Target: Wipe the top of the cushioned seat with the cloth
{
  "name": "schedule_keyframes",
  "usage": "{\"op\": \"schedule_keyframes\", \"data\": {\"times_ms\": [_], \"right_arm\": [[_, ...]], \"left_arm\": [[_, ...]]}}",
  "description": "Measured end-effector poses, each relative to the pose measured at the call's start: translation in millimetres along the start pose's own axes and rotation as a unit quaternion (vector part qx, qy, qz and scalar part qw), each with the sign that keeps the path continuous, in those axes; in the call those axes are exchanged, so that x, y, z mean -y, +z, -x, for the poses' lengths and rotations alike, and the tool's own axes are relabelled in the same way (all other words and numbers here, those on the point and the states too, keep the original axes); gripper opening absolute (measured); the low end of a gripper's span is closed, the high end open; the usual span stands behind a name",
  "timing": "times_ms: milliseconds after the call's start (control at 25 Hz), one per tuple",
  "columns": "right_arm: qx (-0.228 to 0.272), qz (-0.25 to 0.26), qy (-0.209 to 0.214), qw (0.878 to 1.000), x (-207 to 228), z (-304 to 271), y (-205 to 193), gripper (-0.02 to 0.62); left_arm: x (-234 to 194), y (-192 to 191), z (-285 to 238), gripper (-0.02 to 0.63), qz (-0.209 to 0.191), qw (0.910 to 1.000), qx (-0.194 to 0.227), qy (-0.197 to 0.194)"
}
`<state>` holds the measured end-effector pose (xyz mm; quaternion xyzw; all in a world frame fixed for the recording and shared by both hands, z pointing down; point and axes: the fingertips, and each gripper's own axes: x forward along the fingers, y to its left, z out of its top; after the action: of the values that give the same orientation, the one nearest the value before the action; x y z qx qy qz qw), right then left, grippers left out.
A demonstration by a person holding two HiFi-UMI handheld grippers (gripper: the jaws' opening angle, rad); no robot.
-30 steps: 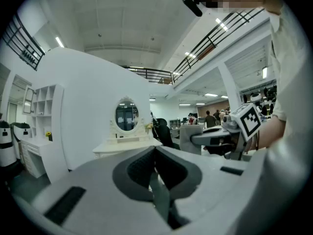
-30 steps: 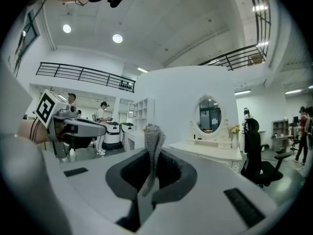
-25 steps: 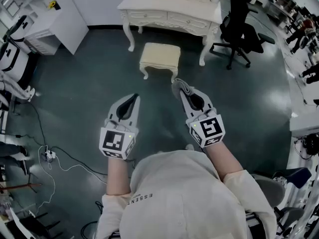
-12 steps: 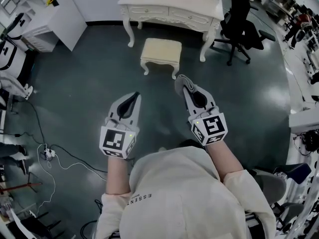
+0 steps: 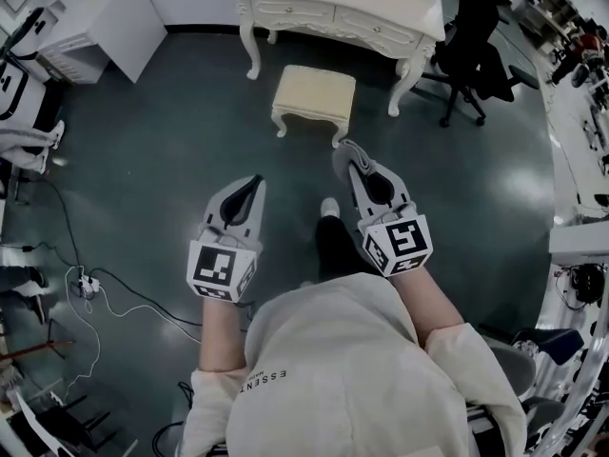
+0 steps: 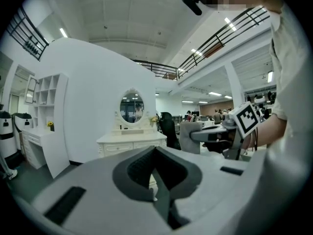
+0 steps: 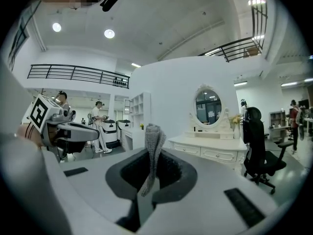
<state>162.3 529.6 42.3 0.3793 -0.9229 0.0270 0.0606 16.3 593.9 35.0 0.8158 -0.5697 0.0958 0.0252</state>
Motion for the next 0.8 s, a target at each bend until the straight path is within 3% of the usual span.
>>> {"op": "schedule_keyframes", "data": {"times_ms": [360,800], "right_arm": [[-0.015,-0.014,0.029,0.999,85.7,-127.2,8.3,0.026],[-0.071,-0.01,0.043,0.997,222.0,-273.5,-1.9,0.026]], "left_arm": [[-72.9,14.2,-116.8,0.003,0.002,0.9991,-0.027,0.032],[-144.0,24.9,-322.6,0.002,0.002,0.9982,-0.058,0.019]]}}
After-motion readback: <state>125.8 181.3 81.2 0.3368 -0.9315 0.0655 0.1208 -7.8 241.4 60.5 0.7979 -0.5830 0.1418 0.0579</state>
